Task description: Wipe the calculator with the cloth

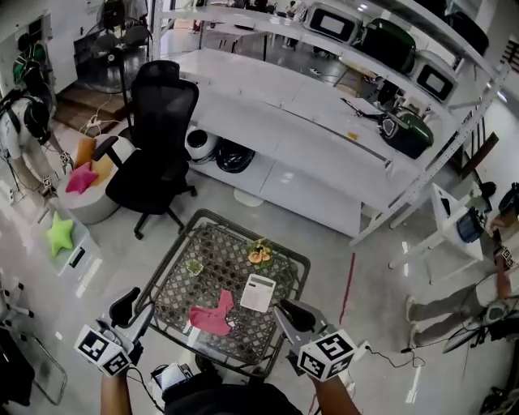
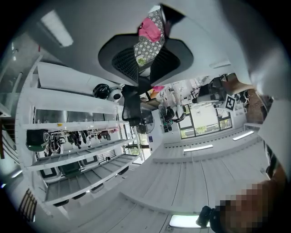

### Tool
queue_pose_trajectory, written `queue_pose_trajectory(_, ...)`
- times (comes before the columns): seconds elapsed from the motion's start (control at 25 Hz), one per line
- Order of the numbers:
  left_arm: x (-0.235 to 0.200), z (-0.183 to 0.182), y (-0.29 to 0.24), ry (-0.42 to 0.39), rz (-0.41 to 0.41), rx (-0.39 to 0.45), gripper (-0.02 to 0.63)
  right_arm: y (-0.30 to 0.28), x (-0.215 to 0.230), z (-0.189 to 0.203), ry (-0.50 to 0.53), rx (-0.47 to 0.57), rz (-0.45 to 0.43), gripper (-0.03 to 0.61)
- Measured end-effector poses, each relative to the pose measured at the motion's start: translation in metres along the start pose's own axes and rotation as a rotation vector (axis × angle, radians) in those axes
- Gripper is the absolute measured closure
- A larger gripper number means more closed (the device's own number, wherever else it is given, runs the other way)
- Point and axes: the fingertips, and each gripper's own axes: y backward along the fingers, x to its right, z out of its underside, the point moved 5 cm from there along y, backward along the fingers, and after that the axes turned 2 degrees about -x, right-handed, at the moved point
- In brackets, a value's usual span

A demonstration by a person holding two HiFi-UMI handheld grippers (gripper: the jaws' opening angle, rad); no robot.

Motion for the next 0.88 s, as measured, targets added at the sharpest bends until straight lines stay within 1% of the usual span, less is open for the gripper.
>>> queue_pose_trajectory(0.28, -0.047, 0.021, -0.002, 0.041, 0.037, -0.024, 0.422, -0.066, -0.024, 0.022, 0.022, -0.113, -0.033, 0.512)
queue_pose_trajectory(0.52, -0.063, 0.043, -0.008, 0.069, 0.05, -0.057, 0.423, -0.122, -0.032, 0.063, 0.02, -0.218, -0.107, 0.5)
queue_pose_trajectory(0.64, -0.069, 0.053, -0.006, 0.084, 0.031, -0.059, 0.423, -0.148, -0.034, 0.092, 0.014, -0.286, -0.152, 0.492)
queue_pose_trajectory(0.88, -0.071, 0.074, 0.007, 0.138, -0.043, -0.092, 0.423, -0.193, -0.036, 0.159, -0.013, -0.433, -0.257, 0.475)
